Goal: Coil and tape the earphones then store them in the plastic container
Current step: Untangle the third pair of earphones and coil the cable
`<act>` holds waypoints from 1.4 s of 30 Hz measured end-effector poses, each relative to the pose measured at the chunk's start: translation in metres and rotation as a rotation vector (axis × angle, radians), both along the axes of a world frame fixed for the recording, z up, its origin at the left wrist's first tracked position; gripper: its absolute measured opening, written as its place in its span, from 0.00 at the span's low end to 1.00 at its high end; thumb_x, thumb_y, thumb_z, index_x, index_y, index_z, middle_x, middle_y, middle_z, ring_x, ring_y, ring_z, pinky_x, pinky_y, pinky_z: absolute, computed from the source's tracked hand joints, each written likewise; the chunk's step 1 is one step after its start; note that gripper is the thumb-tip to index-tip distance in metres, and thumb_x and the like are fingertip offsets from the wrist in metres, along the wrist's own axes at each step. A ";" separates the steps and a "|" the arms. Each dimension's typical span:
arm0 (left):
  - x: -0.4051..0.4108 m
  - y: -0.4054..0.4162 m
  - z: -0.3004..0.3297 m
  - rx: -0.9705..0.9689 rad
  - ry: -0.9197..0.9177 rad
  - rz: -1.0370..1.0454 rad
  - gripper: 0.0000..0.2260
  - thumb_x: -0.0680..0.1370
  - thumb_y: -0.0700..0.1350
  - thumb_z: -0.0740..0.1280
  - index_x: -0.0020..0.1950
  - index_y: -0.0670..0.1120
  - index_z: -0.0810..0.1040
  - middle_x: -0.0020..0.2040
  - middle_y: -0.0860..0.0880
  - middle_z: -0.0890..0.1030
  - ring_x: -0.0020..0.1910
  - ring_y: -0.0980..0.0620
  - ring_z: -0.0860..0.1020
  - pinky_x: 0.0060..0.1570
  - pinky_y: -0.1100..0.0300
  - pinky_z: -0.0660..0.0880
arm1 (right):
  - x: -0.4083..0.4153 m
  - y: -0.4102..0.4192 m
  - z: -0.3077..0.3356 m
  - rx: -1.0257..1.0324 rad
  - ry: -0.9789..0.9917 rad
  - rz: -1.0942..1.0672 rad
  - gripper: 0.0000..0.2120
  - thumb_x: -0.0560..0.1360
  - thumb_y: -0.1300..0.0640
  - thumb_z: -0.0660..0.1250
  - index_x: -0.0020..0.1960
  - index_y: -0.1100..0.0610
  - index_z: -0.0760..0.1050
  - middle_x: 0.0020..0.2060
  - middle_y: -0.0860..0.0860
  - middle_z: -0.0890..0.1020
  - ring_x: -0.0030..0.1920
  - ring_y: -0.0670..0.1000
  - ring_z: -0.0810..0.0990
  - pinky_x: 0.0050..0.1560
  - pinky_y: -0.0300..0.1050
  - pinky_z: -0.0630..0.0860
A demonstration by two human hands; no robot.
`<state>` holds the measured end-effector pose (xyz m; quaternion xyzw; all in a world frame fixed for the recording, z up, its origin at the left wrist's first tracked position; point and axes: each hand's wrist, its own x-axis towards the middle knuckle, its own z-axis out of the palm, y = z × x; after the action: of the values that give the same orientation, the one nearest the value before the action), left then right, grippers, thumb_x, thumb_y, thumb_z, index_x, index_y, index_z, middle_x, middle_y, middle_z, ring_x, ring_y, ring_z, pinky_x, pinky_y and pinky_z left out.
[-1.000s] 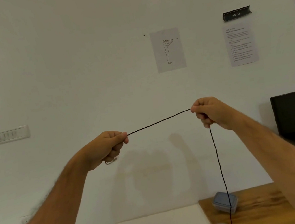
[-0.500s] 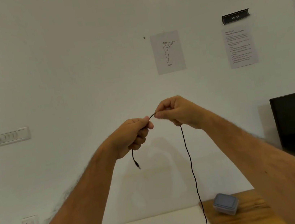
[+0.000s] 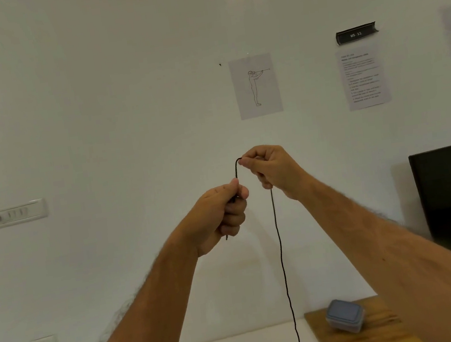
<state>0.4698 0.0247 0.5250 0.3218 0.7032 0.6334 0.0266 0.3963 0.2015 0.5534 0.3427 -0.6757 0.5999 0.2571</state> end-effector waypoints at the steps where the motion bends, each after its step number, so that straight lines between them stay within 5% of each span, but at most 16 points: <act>1: 0.001 0.002 0.001 0.030 -0.011 -0.014 0.19 0.85 0.53 0.51 0.44 0.46 0.74 0.29 0.53 0.61 0.26 0.57 0.56 0.25 0.65 0.55 | 0.000 -0.002 0.000 0.012 0.008 -0.014 0.06 0.78 0.59 0.68 0.44 0.61 0.78 0.26 0.52 0.71 0.24 0.49 0.65 0.24 0.40 0.65; 7: 0.009 0.014 0.018 -0.017 0.101 0.022 0.16 0.84 0.46 0.50 0.52 0.43 0.77 0.28 0.53 0.65 0.26 0.57 0.57 0.26 0.63 0.51 | -0.002 -0.008 0.004 0.050 0.027 -0.076 0.07 0.78 0.59 0.67 0.46 0.64 0.79 0.33 0.56 0.80 0.33 0.51 0.80 0.35 0.44 0.79; 16: 0.016 0.013 0.065 0.060 0.252 0.115 0.13 0.84 0.46 0.52 0.49 0.46 0.75 0.28 0.54 0.64 0.25 0.57 0.56 0.25 0.63 0.50 | -0.004 -0.005 0.065 0.249 0.268 -0.382 0.12 0.77 0.61 0.67 0.35 0.57 0.76 0.27 0.48 0.79 0.24 0.38 0.76 0.30 0.28 0.70; 21: 0.008 0.024 0.057 0.041 0.241 0.086 0.14 0.85 0.48 0.52 0.48 0.46 0.74 0.28 0.54 0.63 0.25 0.57 0.57 0.23 0.66 0.52 | -0.012 -0.011 0.075 0.268 0.236 -0.402 0.07 0.73 0.63 0.66 0.38 0.60 0.80 0.33 0.58 0.83 0.30 0.47 0.80 0.34 0.45 0.77; 25: 0.004 0.029 0.055 0.041 0.259 0.056 0.14 0.85 0.49 0.51 0.50 0.46 0.74 0.29 0.54 0.64 0.25 0.57 0.58 0.24 0.65 0.54 | -0.008 -0.017 0.068 0.234 0.184 -0.327 0.06 0.70 0.66 0.64 0.36 0.65 0.77 0.35 0.64 0.81 0.34 0.53 0.77 0.36 0.49 0.76; 28: 0.004 0.032 0.058 0.088 0.335 0.087 0.14 0.85 0.49 0.52 0.50 0.46 0.74 0.29 0.53 0.64 0.26 0.56 0.58 0.28 0.62 0.53 | 0.000 -0.030 0.050 0.207 0.069 -0.131 0.07 0.72 0.61 0.62 0.35 0.57 0.73 0.32 0.55 0.77 0.34 0.50 0.77 0.34 0.42 0.75; 31: 0.000 0.031 0.064 0.140 0.413 0.176 0.14 0.85 0.49 0.52 0.50 0.46 0.75 0.30 0.52 0.65 0.27 0.55 0.58 0.25 0.63 0.55 | -0.003 -0.048 0.025 0.227 0.017 -0.072 0.09 0.75 0.56 0.61 0.38 0.53 0.76 0.33 0.55 0.81 0.36 0.54 0.81 0.37 0.50 0.78; 36: -0.012 0.017 0.071 0.163 0.477 0.307 0.15 0.85 0.49 0.51 0.51 0.46 0.76 0.29 0.53 0.68 0.24 0.58 0.62 0.24 0.65 0.60 | -0.004 -0.063 -0.024 0.278 -0.108 0.092 0.10 0.81 0.58 0.63 0.48 0.63 0.80 0.36 0.57 0.82 0.32 0.51 0.80 0.40 0.48 0.81; 42: -0.034 -0.005 0.062 0.097 0.559 0.487 0.13 0.85 0.44 0.53 0.59 0.43 0.76 0.35 0.50 0.75 0.31 0.57 0.70 0.30 0.65 0.68 | 0.011 -0.066 -0.038 0.372 -0.128 0.046 0.13 0.83 0.55 0.60 0.52 0.61 0.80 0.31 0.52 0.76 0.28 0.48 0.73 0.37 0.46 0.79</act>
<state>0.4361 0.0195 0.5868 0.3066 0.7083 0.5415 -0.3333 0.4068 0.1351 0.5153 0.3609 -0.7819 0.4908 0.1321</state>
